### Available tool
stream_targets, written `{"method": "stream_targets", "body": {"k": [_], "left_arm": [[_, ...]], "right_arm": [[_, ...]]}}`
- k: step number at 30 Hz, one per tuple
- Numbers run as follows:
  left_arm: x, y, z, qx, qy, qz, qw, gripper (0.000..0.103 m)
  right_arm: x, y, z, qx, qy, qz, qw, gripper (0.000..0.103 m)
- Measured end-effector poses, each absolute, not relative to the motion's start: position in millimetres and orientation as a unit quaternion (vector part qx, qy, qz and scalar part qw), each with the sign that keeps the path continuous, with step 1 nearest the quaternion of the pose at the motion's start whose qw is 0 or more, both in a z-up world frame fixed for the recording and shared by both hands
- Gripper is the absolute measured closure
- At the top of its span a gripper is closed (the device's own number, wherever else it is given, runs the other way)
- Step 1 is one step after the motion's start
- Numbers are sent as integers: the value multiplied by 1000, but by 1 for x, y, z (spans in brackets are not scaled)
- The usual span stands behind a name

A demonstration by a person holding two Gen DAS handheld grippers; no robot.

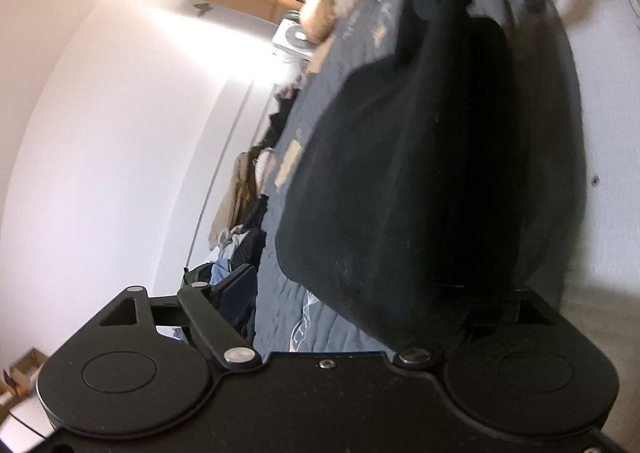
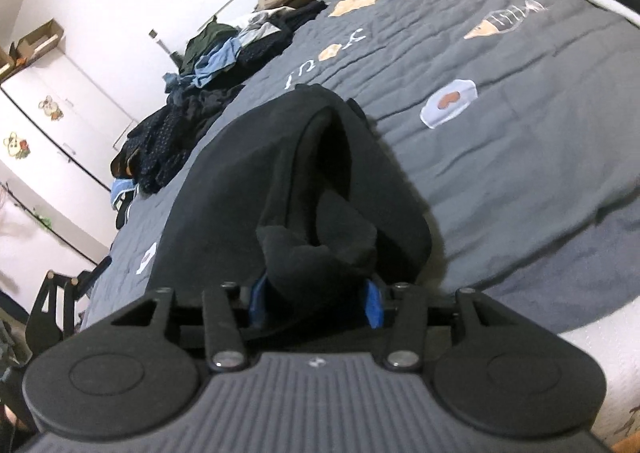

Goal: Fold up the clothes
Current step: 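Lower the folded sweatshirt onto the quilt and open both grippers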

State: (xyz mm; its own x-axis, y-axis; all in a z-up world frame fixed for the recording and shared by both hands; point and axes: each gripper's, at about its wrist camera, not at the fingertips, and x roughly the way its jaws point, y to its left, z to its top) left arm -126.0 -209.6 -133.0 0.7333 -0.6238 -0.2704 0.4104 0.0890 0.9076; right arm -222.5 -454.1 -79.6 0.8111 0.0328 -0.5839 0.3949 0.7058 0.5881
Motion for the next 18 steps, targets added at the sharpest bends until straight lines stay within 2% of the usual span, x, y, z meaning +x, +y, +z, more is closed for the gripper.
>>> {"method": "stream_targets", "body": {"k": [5,9,11,13,15,17,18], "left_arm": [[-131,-212,-127,556,-100,-358,744,25],[-140,-208,-118,533,-96,-378,751,24],[-144,-206,-114,521,-85,-389,755,24],[-138,-205,-104,495,-46,-422,758,23],[-132,-203,-92,465,-4,-455,760,22],[-126,-199,-80,432,40,-493,754,13],[-123,-197,-73,413,60,-513,750,13]], "right_arm": [[-219,-454,-75,358,249,-120,892,58],[-216,-450,-73,345,236,-129,900,72],[-214,-449,-72,340,234,-133,901,72],[-212,-449,-73,325,248,-135,902,70],[-209,-446,-77,303,277,-140,901,61],[-207,-446,-81,299,305,-148,892,52],[-208,-445,-82,298,313,-151,889,50]]}}
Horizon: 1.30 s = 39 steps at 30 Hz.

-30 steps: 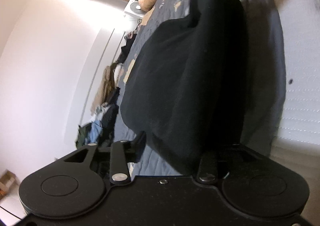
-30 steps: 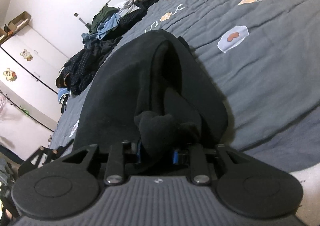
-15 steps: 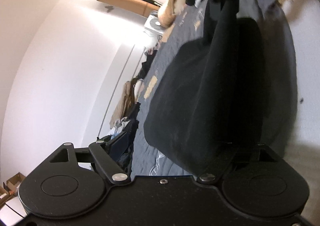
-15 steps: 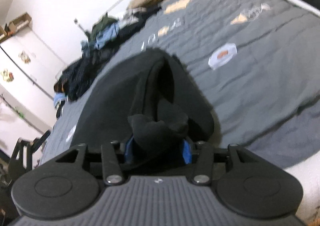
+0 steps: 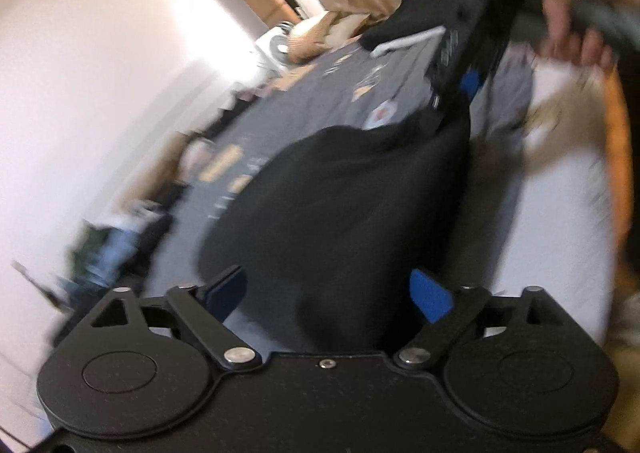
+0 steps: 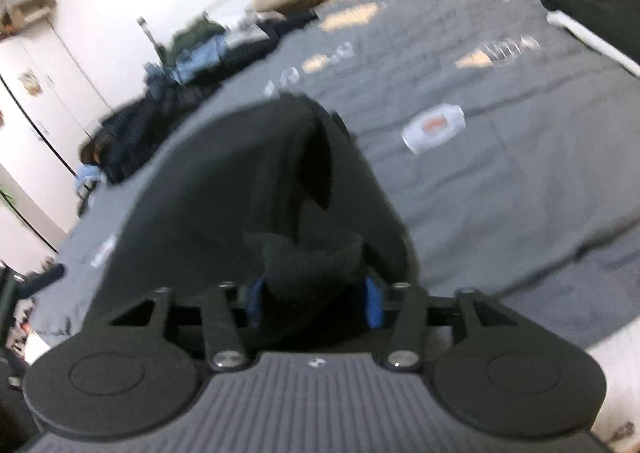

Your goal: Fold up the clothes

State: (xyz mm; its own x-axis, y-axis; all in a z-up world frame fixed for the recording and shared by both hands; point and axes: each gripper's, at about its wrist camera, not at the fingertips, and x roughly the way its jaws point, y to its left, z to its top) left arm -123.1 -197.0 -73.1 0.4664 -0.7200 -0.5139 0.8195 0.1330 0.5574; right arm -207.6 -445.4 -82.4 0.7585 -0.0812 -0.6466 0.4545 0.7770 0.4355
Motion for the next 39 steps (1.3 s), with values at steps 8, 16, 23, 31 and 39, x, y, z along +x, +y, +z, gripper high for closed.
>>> {"method": "stream_targets", "body": {"k": [8,16,23,31,39], "left_arm": [[-78,-179,-35,223,175,-590,756,13],[-27,-165,-26,93,236,-554,793,13],[4,-154,-17,7,261,-525,810,9],[39,-171,-21,-66,302,-522,795,9],[58,-182,-32,-102,324,-504,795,9]], "right_arm": [[-241,-444,-49,280,273,-184,902,49],[-220,-481,-18,286,249,-95,920,47],[-165,-520,-22,324,243,11,914,34],[-98,-553,-46,328,280,25,902,33],[-67,-567,-69,332,293,32,896,33]]}}
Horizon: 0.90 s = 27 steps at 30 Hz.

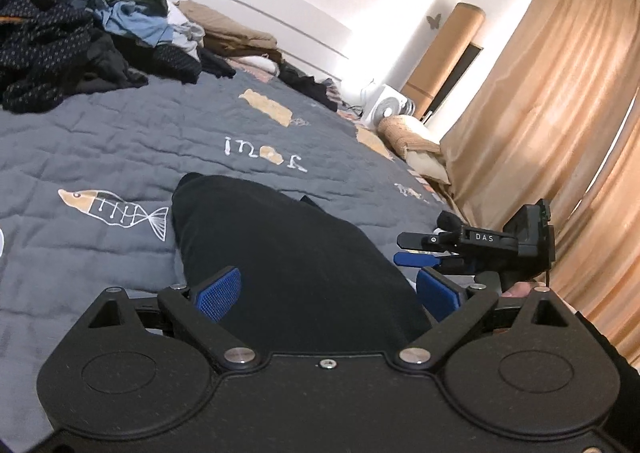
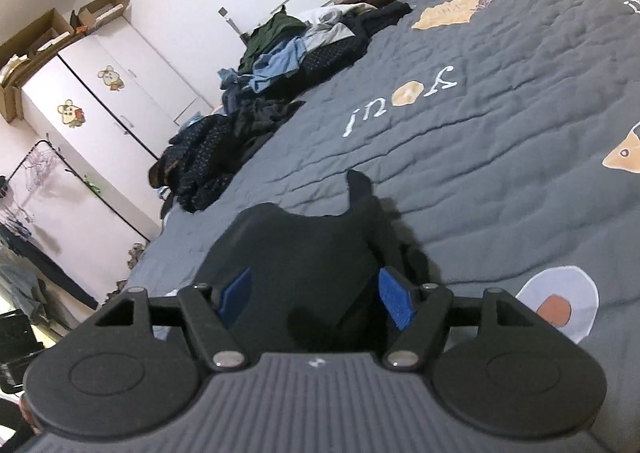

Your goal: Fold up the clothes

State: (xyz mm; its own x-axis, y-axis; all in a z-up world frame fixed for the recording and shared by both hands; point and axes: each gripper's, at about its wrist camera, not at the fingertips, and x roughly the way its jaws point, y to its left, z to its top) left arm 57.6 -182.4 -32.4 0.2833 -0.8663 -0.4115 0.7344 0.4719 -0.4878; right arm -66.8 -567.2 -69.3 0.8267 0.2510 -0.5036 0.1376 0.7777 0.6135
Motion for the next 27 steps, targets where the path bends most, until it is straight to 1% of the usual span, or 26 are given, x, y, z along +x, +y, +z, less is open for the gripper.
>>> {"method": "stream_targets", "body": {"k": [3,7,14,16,18,21,24,27], "left_arm": [[60,-188,-36,-101,332,-503,791,9],[59,-191,-38,-96,335,-509,787,8],[56,-190,-38,-99,341,-502,789,7],[56,-190,-39,-99,342,-501,789,6],[56,-191,-39,-97,343,-499,790,6],[56,-190,-39,-96,344,-496,791,6],[57,-190,-39,-95,345,-492,794,6],[57,-190,-39,-93,344,-490,795,6]], "right_arm": [[-58,-569,-80,343,308,40,886,33],[-44,-559,-88,323,330,56,885,33],[-37,-557,-94,353,317,45,879,34],[-37,-557,-95,358,315,38,878,39],[-37,-558,-98,363,315,31,876,50],[-40,-559,-93,349,306,29,885,65],[-44,-553,-76,309,281,30,908,75],[-50,-542,-57,249,248,34,936,81]]}}
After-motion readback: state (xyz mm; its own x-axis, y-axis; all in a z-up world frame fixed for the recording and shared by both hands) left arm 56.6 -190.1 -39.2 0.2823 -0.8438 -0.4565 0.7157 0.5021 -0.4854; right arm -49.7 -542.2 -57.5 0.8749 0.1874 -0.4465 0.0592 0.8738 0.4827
